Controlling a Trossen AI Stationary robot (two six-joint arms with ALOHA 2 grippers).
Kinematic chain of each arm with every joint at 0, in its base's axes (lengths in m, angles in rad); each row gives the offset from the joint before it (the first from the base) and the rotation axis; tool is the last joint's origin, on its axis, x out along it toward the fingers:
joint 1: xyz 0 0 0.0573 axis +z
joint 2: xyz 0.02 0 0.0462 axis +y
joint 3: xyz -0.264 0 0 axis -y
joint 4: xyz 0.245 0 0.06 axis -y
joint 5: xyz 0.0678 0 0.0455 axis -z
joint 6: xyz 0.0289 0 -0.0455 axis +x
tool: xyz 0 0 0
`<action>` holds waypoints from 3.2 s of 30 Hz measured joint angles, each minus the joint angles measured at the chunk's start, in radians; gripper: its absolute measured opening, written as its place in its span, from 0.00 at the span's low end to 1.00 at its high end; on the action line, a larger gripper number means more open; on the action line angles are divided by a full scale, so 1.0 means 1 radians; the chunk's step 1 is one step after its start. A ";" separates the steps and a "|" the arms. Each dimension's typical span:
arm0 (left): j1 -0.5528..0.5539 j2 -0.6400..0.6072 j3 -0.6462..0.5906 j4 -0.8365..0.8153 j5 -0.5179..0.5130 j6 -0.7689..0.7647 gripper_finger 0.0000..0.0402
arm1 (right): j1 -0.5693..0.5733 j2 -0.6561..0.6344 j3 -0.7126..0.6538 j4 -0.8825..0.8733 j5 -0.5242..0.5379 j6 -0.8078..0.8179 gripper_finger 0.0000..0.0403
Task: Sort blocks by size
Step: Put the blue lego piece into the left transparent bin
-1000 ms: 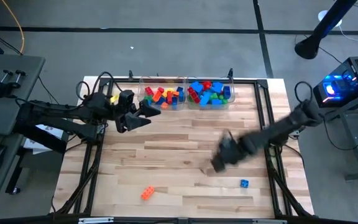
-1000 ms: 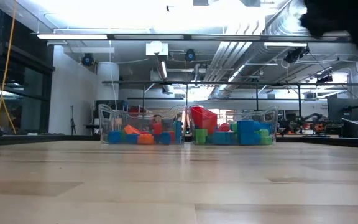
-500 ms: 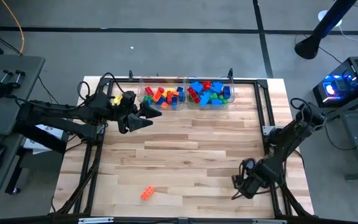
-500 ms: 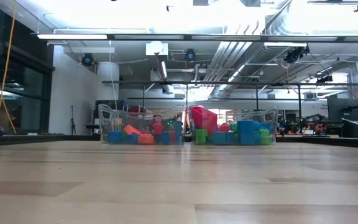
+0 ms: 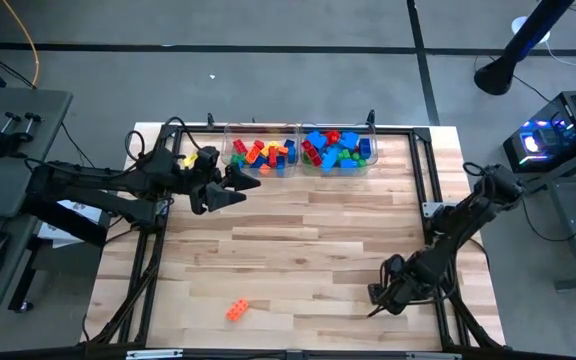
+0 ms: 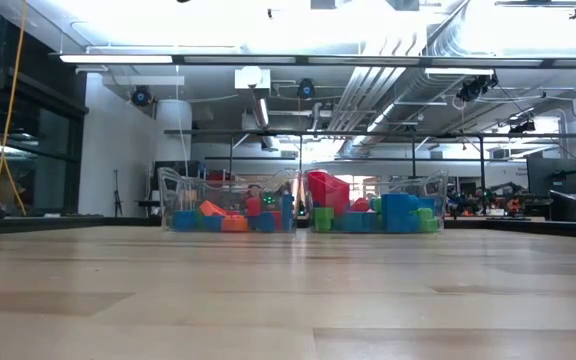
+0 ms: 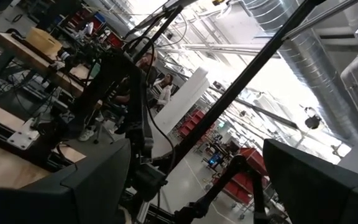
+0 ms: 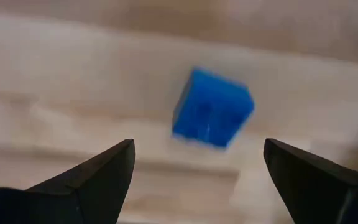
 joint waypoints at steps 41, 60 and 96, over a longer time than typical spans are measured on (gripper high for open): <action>0.000 0.000 0.000 -0.105 -0.005 0.016 0.88 | -0.076 0.001 -0.069 0.229 0.071 -0.494 0.60; 0.000 0.000 0.000 -0.105 -0.005 -0.020 0.88 | -0.074 0.001 -0.069 0.209 0.014 -0.989 0.60; 0.000 0.000 0.000 -0.169 -0.005 -0.009 0.88 | -0.143 0.067 0.079 -0.145 0.278 -1.086 0.33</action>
